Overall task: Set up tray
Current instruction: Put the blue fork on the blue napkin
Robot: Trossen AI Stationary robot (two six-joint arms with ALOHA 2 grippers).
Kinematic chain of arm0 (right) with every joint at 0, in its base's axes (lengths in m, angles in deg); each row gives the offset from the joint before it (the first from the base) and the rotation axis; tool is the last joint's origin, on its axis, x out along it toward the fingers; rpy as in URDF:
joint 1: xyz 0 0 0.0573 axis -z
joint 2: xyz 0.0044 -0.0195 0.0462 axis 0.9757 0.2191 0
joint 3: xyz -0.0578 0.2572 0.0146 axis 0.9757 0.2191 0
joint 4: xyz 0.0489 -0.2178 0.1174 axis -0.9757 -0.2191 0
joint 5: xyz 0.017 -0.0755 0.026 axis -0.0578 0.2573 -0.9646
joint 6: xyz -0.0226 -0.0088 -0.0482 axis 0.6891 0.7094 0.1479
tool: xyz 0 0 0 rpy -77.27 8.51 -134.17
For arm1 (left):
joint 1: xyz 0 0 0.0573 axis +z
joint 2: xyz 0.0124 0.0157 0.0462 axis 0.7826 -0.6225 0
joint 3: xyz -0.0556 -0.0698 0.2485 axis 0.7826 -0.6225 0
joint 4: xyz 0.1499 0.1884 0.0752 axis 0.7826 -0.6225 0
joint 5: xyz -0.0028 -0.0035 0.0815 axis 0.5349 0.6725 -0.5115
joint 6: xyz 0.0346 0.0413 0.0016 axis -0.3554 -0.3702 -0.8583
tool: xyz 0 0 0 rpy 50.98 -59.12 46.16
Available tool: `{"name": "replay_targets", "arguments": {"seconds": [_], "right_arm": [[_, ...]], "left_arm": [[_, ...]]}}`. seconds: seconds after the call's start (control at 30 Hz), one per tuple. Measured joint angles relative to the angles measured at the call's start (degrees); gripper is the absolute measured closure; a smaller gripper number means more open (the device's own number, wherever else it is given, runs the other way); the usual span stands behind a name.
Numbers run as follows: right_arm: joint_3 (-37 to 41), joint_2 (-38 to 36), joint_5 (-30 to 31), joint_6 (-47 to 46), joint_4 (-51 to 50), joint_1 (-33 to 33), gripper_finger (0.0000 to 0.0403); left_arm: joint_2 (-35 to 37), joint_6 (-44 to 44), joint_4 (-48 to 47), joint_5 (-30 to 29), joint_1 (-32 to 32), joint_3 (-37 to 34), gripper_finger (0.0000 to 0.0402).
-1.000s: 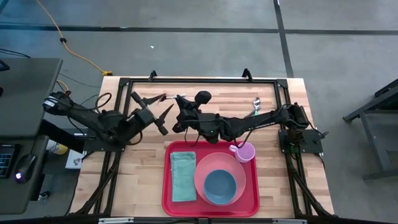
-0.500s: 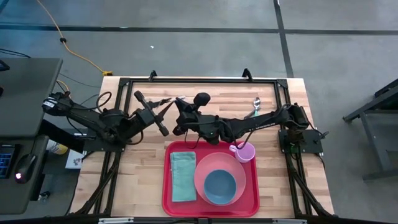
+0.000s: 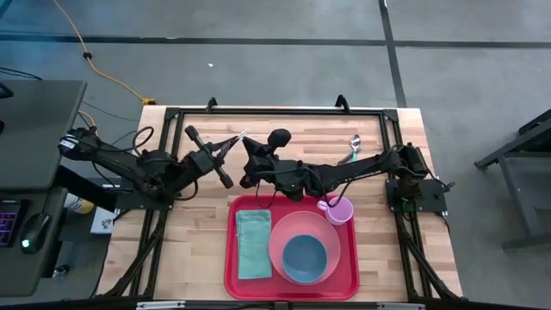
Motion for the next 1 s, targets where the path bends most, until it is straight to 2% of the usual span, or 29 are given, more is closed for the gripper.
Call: {"name": "replay_targets", "arguments": {"seconds": [0.17,0.27,0.37,0.47,0.57,0.67,0.83,1.0], "right_arm": [[-0.02,0.00,-1.17,2.25,-0.27,-0.47,0.0402],[-0.04,-0.31,-0.41,6.05,-0.70,-1.15,0.0388],[-0.04,-2.16,1.02,7.84,-3.24,-1.80,0.0351],[-0.04,-5.49,4.69,4.62,-8.65,-2.37,0.0302],[-0.04,-10.20,8.60,-3.24,-22.32,-2.28,0.0252],[-0.04,-15.74,9.70,-15.06,-38.07,-1.13,0.0213],[-0.07,-24.21,2.26,-34.34,-60.85,2.12,0.0181],[-0.07,-28.54,-2.52,-43.30,-74.60,5.84,0.0178]], "left_arm": [[0.75,-0.04,-1.34,0.22,0.00,-0.02,0.0388],[0.85,-0.04,-2.40,0.23,0.00,-0.02,0.0388],[0.86,0.13,-3.63,0.15,-0.01,-0.02,0.0388],[0.99,0.48,-5.44,-0.31,-0.28,-0.02,0.0388],[2.31,3.22,-9.21,-0.51,-2.62,-0.02,0.0388],[4.72,8.29,-14.32,-0.16,-6.03,-0.02,0.0388],[11.79,24.37,-23.87,4.01,-13.08,-0.02,0.0388],[14.83,42.92,-32.27,14.37,-17.88,0.04,0.0388]]}}
